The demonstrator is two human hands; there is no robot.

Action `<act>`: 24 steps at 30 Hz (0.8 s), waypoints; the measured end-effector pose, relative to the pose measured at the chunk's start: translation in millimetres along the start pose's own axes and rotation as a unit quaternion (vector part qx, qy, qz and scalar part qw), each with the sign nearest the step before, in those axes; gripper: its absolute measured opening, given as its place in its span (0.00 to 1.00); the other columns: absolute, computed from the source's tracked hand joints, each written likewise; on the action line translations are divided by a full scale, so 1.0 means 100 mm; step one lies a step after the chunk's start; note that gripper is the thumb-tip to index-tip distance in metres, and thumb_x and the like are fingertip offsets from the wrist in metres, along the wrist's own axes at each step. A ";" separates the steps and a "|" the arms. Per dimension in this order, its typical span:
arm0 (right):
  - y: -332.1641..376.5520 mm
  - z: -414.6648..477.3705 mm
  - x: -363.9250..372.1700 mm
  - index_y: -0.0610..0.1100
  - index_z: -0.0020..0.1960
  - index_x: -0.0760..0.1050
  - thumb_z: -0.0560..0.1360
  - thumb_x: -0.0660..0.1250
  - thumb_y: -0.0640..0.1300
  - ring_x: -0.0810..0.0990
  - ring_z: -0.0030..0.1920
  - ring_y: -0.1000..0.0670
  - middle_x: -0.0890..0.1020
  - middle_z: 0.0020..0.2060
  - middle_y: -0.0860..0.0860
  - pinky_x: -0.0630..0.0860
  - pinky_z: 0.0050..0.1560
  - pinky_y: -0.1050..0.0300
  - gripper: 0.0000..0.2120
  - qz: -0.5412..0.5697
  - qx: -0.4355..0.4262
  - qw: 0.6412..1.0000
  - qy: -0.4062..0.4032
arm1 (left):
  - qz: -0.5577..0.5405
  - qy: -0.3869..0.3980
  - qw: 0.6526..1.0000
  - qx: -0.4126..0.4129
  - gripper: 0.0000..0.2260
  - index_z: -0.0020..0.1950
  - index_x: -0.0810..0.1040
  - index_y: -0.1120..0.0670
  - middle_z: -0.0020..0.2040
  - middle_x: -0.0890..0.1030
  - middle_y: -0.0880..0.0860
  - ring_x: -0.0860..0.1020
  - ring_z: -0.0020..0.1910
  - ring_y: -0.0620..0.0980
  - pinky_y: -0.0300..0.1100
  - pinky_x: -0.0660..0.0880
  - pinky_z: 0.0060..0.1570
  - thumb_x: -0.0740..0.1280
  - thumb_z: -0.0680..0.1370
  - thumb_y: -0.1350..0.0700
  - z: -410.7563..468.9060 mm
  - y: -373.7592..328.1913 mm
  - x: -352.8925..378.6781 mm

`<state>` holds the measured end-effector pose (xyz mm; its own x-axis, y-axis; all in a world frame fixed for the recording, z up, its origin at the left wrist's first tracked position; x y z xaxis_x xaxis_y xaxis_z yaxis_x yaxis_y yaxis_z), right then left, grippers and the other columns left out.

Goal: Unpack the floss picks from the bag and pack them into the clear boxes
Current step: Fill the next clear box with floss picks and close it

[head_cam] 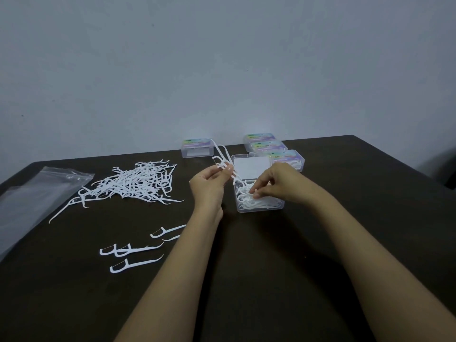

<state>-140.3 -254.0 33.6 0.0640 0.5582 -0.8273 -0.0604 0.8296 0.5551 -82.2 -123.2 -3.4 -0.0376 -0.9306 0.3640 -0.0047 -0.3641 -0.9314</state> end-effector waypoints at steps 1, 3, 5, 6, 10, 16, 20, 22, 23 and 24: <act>0.01 -0.01 0.01 0.41 0.52 0.82 0.71 0.71 0.40 0.72 0.35 0.60 0.83 0.43 0.47 0.67 0.33 0.77 0.09 -0.010 -0.005 1.000 0.010 | 0.001 0.001 1.000 0.000 0.08 0.37 0.77 0.57 0.27 0.80 0.46 0.77 0.31 0.42 0.33 0.76 0.40 0.71 0.71 0.68 0.00 0.00 0.00; 0.02 -0.02 0.02 0.41 0.54 0.81 0.73 0.69 0.41 0.71 0.36 0.60 0.79 0.41 0.52 0.67 0.34 0.74 0.10 -0.033 -0.015 0.999 0.029 | 0.007 0.003 1.000 0.002 0.08 0.37 0.77 0.57 0.31 0.81 0.49 0.77 0.32 0.44 0.35 0.76 0.42 0.71 0.71 0.68 -0.02 -0.02 0.01; 0.01 -0.02 0.02 0.42 0.55 0.81 0.73 0.69 0.42 0.71 0.36 0.59 0.77 0.41 0.53 0.66 0.35 0.72 0.11 -0.048 -0.015 0.998 0.036 | 0.014 0.006 1.000 0.006 0.08 0.39 0.77 0.57 0.35 0.80 0.52 0.77 0.34 0.45 0.36 0.76 0.45 0.71 0.71 0.68 -0.04 -0.04 0.02; -0.01 -0.01 0.01 0.43 0.55 0.81 0.73 0.69 0.42 0.71 0.36 0.58 0.77 0.41 0.52 0.65 0.36 0.71 0.11 -0.050 -0.012 0.998 0.031 | 0.018 0.009 1.000 0.009 0.07 0.40 0.77 0.57 0.36 0.80 0.53 0.78 0.35 0.46 0.36 0.76 0.46 0.70 0.71 0.68 -0.05 -0.05 0.03; -0.04 0.00 -0.01 0.44 0.48 0.81 0.70 0.72 0.40 0.71 0.35 0.57 0.79 0.39 0.47 0.66 0.36 0.70 0.07 -0.012 -0.010 1.000 -0.006 | 0.042 0.022 0.998 0.028 0.06 0.43 0.79 0.58 0.37 0.81 0.52 0.79 0.36 0.46 0.36 0.77 0.45 0.71 0.71 0.68 -0.06 -0.08 0.05; -0.02 -0.01 0.01 0.43 0.45 0.82 0.72 0.70 0.39 0.69 0.33 0.58 0.78 0.36 0.50 0.66 0.33 0.72 0.04 -0.026 -0.021 0.999 0.002 | 0.062 0.032 0.996 0.055 0.09 0.46 0.79 0.57 0.32 0.81 0.46 0.78 0.30 0.37 0.28 0.76 0.36 0.71 0.70 0.68 -0.07 -0.10 0.07; -0.10 0.01 -0.16 0.41 0.48 0.81 0.73 0.68 0.42 0.75 0.38 0.54 0.81 0.39 0.48 0.72 0.43 0.62 0.06 0.039 -0.002 0.994 -0.101 | 0.079 0.057 0.993 0.071 0.13 0.53 0.80 0.59 0.34 0.82 0.47 0.79 0.32 0.38 0.29 0.77 0.39 0.70 0.71 0.69 -0.09 -0.13 0.11; -0.10 0.01 -0.19 0.41 0.49 0.81 0.74 0.68 0.43 0.75 0.36 0.56 0.80 0.36 0.51 0.72 0.41 0.63 0.08 0.088 0.001 0.988 -0.130 | 0.092 0.075 0.990 0.079 0.15 0.57 0.78 0.62 0.37 0.81 0.51 0.78 0.33 0.39 0.31 0.77 0.41 0.70 0.71 0.69 -0.11 -0.13 0.15; -0.10 0.01 -0.19 0.41 0.49 0.80 0.74 0.67 0.44 0.75 0.36 0.57 0.79 0.35 0.52 0.72 0.39 0.65 0.08 0.107 0.000 0.984 -0.139 | 0.102 0.084 0.988 0.082 0.16 0.58 0.78 0.63 0.38 0.81 0.51 0.78 0.32 0.39 0.31 0.77 0.41 0.70 0.70 0.69 -0.11 -0.13 0.17; -0.09 0.01 -0.19 0.41 0.50 0.80 0.74 0.67 0.44 0.75 0.36 0.57 0.79 0.34 0.53 0.72 0.39 0.67 0.08 0.124 -0.003 0.981 -0.150 | 0.117 0.093 0.985 0.085 0.17 0.59 0.78 0.63 0.38 0.80 0.51 0.78 0.33 0.39 0.32 0.77 0.41 0.71 0.70 0.69 -0.12 -0.13 0.19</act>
<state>-139.7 -272.4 44.7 0.3368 0.7227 -0.6036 -0.1162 0.6680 0.7350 -95.2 -136.0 15.3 -0.1993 -0.9729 0.1171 0.1929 -0.1561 -0.9687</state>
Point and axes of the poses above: each hand's wrist, its own z-axis towards the middle knuckle, its own x-axis out of the palm, y = z × x, the point moved 6 cm from there along z, towards the middle knuckle
